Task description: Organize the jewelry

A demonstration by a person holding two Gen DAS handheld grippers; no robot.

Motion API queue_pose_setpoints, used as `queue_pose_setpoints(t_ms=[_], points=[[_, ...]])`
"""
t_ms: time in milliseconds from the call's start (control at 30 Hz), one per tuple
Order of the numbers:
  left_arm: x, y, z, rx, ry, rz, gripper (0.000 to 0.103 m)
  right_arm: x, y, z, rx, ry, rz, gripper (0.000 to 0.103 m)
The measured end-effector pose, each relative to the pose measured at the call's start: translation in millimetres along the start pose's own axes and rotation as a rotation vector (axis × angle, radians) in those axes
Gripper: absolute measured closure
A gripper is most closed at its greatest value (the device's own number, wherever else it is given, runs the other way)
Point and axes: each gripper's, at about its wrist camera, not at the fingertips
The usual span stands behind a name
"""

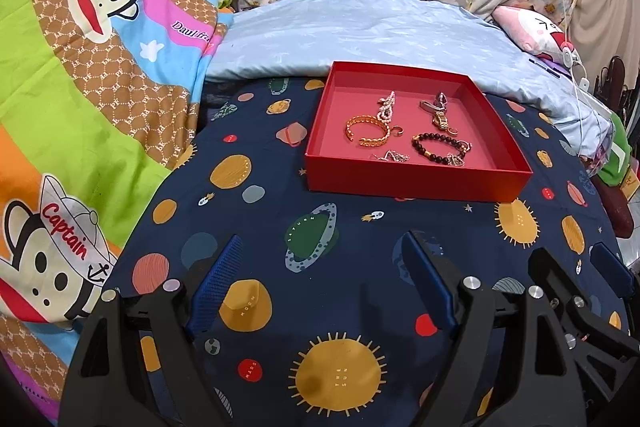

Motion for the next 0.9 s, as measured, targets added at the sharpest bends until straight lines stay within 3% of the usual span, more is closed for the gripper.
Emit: queue_pose_setpoints(t_ms=[900], points=[[-0.3,-3.4,-3.5,0.012,0.004,0.046,0.023,-5.6,-2.3,-0.9,-0.002,-0.018,-0.006,0.018]])
Point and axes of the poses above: each gripper's, at about its wrist camera, not at the fingertips, and y roughly the way its jaws point, x to its right, z to its top, and after that the axes turned 7 degrees about -y, right-handed
